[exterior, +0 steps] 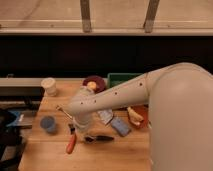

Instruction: Place brush in table surface

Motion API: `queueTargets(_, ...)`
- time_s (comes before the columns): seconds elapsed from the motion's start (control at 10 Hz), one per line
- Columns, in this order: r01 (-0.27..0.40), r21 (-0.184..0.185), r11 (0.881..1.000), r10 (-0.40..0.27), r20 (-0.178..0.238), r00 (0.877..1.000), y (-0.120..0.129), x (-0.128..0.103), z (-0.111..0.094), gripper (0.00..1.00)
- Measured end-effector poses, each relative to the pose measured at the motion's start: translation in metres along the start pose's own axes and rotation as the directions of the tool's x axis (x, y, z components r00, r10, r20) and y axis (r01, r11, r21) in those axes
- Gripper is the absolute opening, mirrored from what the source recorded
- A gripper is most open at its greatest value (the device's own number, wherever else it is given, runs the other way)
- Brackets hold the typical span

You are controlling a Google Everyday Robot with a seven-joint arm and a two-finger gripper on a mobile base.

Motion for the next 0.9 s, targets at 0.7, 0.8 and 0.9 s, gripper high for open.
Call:
queueTargets(0.7,-0.082,-0.080,0.993,0.085,0.034,0.996,-0.024,0.028,0.022,0.59)
queueTargets(0.8,-0.083,-0.083,0.993,0.087,0.048,0.995,-0.027,0.029,0.023,0.67)
queueTargets(0.9,-0.081,-0.083,0.993,0.086,0.053,0.995,-0.027,0.029,0.022,0.73)
